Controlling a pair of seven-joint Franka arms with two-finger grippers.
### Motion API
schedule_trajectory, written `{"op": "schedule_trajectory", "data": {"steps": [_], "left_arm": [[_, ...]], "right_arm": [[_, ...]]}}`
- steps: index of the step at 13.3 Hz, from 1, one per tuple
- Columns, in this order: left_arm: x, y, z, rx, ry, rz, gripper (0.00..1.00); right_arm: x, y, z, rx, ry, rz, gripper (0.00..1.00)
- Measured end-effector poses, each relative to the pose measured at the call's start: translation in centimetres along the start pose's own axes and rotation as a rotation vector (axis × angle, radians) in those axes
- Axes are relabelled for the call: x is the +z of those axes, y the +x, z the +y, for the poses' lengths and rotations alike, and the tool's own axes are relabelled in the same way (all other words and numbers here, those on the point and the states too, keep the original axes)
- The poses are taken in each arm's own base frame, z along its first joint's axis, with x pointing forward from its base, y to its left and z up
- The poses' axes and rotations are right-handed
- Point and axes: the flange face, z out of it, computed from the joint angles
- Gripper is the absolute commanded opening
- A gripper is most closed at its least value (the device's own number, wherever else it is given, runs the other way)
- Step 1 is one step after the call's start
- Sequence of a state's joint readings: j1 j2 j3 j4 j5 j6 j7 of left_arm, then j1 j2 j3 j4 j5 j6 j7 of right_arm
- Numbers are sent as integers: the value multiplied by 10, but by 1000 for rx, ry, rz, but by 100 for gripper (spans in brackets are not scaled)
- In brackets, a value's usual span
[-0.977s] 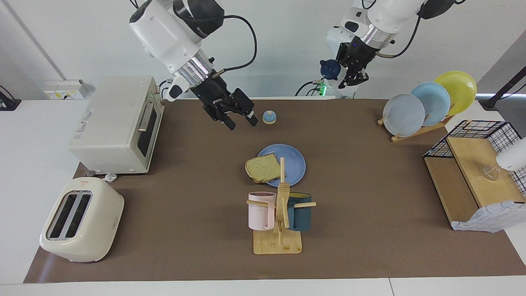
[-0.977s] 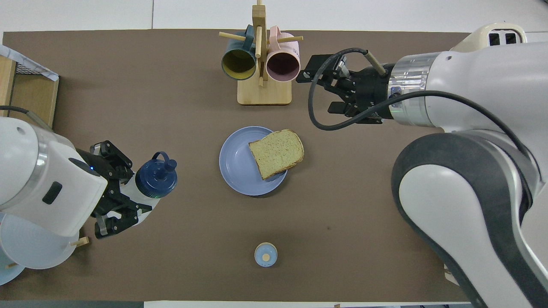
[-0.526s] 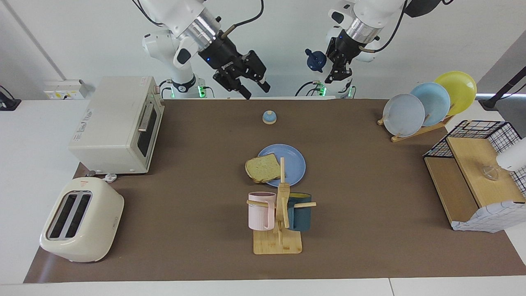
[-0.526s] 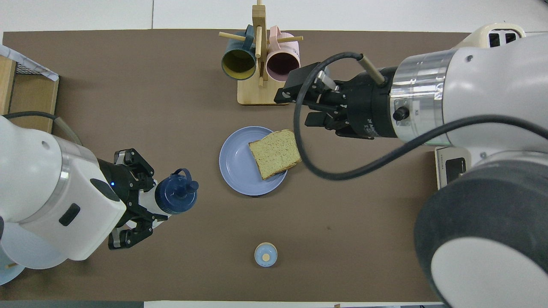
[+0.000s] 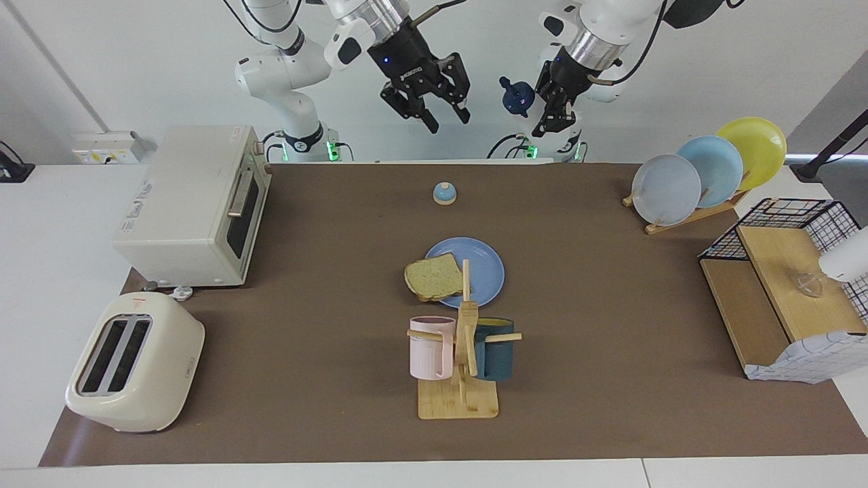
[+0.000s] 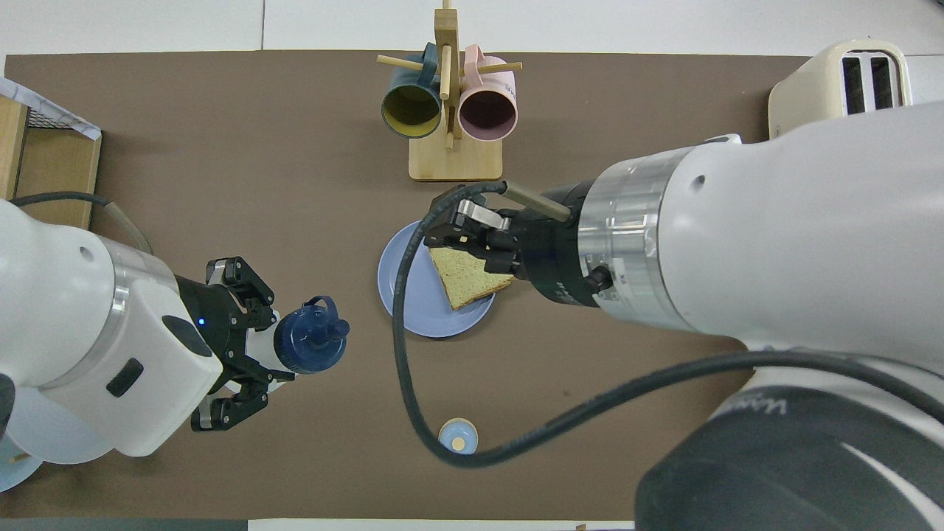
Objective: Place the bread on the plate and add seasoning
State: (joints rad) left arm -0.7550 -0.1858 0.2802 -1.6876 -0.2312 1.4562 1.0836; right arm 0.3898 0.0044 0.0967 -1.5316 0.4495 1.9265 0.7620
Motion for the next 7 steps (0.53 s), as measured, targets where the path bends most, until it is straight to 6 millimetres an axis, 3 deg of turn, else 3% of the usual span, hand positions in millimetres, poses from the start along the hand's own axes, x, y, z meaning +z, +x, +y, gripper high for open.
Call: {"op": "schedule_trajectory", "data": {"steps": [2, 7], "left_arm": [[0, 0, 0, 0, 2, 1, 21], [6, 0, -5, -197, 18, 14, 19]], "right_arm": [[7, 15, 23, 3, -16, 12, 70], [1, 18, 37, 22, -21, 24, 75]]}}
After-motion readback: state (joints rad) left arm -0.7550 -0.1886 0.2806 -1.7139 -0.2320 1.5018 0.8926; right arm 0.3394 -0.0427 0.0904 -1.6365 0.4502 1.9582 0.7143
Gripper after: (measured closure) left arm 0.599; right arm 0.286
